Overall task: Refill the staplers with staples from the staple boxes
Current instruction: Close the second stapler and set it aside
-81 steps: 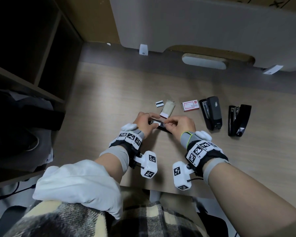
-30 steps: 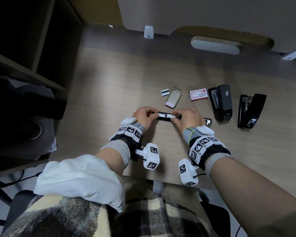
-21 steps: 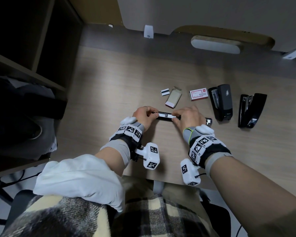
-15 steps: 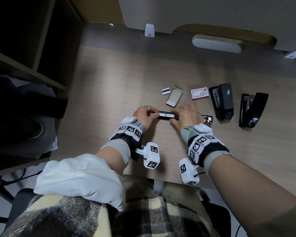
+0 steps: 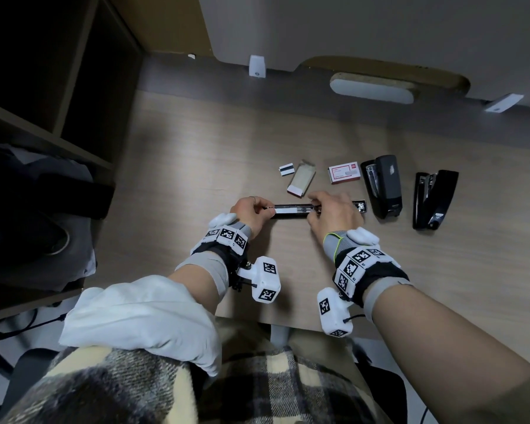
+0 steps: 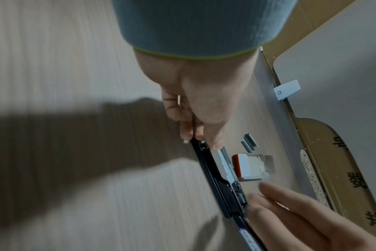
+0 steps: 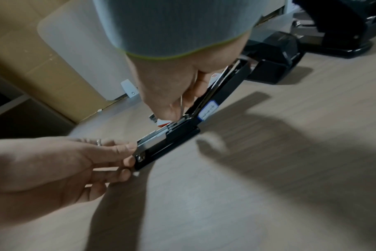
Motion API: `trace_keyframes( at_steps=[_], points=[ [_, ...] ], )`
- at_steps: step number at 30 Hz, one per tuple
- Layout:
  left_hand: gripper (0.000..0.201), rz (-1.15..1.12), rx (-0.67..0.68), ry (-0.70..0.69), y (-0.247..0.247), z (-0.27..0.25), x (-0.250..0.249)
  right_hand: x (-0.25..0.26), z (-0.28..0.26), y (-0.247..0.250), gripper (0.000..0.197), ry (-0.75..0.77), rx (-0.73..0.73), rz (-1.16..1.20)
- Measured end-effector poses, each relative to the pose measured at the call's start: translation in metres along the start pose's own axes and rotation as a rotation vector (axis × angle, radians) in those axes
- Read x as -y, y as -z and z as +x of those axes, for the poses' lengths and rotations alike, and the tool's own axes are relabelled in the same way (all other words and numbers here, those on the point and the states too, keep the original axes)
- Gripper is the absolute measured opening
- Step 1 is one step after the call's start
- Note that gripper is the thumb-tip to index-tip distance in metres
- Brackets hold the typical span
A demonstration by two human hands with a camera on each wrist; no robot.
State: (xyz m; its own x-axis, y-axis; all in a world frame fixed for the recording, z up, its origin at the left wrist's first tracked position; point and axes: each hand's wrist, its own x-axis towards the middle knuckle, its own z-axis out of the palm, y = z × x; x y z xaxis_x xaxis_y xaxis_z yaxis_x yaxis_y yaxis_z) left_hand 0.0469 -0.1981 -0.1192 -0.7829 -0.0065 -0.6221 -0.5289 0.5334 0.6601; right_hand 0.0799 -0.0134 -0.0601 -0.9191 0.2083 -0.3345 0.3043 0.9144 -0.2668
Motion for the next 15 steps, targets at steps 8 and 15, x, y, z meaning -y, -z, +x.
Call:
trace_keyframes(
  at_steps=[8,15],
  points=[
    [0.012,-0.033,-0.076,0.09,-0.006,-0.005,-0.01,-0.052,0.004,0.016,0.058,-0.107,0.179,-0.21],
    [0.008,-0.162,-0.06,0.207,-0.009,-0.008,-0.015,-0.052,0.013,0.032,0.037,0.053,0.053,-0.009]
  ],
)
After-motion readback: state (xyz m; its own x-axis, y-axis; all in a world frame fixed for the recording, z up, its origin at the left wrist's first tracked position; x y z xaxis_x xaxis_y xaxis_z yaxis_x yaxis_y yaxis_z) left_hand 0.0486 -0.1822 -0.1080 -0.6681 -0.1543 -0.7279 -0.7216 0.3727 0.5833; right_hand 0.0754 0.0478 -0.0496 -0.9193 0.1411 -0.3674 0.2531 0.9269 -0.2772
